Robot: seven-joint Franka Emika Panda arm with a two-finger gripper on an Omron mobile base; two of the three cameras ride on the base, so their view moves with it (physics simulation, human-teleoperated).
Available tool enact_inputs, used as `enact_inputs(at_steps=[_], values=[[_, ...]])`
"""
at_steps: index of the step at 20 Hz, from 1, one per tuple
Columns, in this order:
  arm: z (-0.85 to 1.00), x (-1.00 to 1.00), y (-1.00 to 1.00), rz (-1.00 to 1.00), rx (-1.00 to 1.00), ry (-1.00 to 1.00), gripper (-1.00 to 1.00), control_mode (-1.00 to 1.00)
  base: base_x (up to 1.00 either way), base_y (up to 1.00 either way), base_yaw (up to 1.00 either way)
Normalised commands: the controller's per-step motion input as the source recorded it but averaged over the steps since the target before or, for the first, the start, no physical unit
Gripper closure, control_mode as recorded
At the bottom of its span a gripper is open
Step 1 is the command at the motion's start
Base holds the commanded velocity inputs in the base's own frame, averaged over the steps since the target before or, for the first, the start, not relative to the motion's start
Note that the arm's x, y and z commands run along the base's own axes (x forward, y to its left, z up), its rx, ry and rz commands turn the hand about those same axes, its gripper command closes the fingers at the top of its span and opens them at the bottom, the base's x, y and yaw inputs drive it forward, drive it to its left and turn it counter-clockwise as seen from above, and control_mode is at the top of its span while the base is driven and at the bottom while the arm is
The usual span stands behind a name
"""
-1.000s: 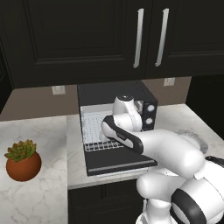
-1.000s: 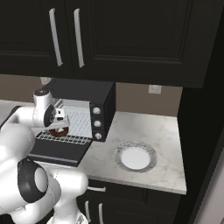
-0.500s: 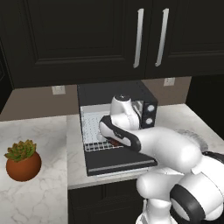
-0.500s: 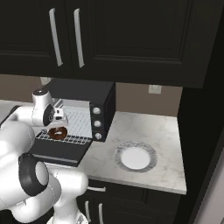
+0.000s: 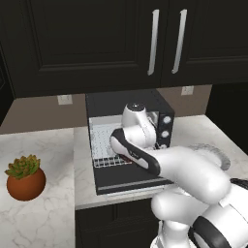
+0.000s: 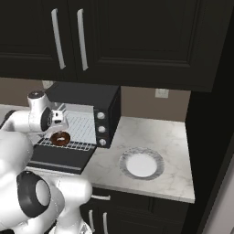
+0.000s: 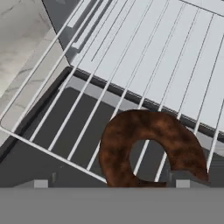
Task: Pick up the bagel from the plate, place it on the toaster oven rack, close the door, and set the timer.
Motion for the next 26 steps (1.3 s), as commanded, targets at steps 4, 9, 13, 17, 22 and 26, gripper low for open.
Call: enact_inputs(at_steps=[4,9,13,17,22,26], values=[[0.30,-1.00,0.00,0.00,0.00,-0.23,-1.00,-1.00,0.00,0.00,0.00],[0.02,-0.85,0.00,-0.05,0.00,-0.06,-1.00,-1.00,0.00,0.00,0.00],[-0.24,-0.21,0.00,-0.14,0.00,0.00,-1.00,-1.00,0.00,0.00,0.00],[-0.26,0.12,0.00,-0.13,0.00,0.00,-1.00,-1.00,0.00,0.00,0.00],[-0.23,0.38,0.00,-0.12,0.00,0.01,-1.00,-1.00,0.00,0.00,0.00],[-0.12,0.53,0.00,-0.09,0.00,0.02,-1.00,-1.00,0.00,0.00,0.00]])
